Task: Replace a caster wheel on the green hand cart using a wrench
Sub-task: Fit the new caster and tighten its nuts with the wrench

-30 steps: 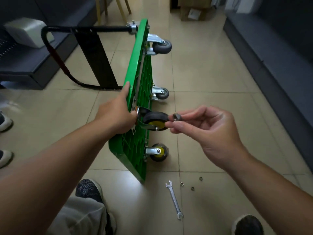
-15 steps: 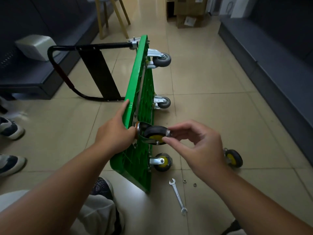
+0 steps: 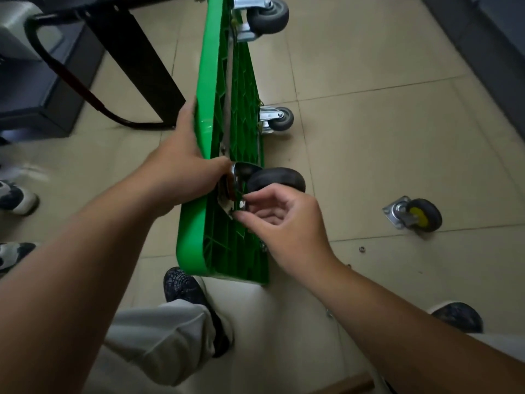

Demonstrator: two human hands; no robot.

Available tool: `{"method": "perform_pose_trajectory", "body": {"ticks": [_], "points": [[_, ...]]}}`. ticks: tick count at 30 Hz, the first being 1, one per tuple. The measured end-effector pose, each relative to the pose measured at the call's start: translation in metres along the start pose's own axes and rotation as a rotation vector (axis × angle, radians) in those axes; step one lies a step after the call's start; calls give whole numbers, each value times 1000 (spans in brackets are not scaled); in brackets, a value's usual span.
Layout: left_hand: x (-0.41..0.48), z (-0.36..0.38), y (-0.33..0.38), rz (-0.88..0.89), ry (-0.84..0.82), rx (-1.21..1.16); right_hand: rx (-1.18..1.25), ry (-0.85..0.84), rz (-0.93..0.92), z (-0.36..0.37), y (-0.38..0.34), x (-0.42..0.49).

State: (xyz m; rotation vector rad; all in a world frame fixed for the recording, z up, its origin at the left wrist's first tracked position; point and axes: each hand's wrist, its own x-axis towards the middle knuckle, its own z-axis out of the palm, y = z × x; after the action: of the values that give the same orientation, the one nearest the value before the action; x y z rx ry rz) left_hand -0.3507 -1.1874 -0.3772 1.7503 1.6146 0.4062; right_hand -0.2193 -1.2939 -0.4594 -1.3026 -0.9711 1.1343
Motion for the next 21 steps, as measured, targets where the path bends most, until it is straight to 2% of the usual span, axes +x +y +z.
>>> {"method": "perform_pose_trajectory", "body": {"ticks": [10, 16, 21], "points": [[-1, -3, 0, 27, 21, 148, 96, -68, -51, 14, 1, 11], [-1, -4, -1, 24, 6, 125, 16, -145, -91, 5, -1, 14], [-2, -3, 1, 21, 22, 111, -44, -143, -89, 6, -2, 15]]}}
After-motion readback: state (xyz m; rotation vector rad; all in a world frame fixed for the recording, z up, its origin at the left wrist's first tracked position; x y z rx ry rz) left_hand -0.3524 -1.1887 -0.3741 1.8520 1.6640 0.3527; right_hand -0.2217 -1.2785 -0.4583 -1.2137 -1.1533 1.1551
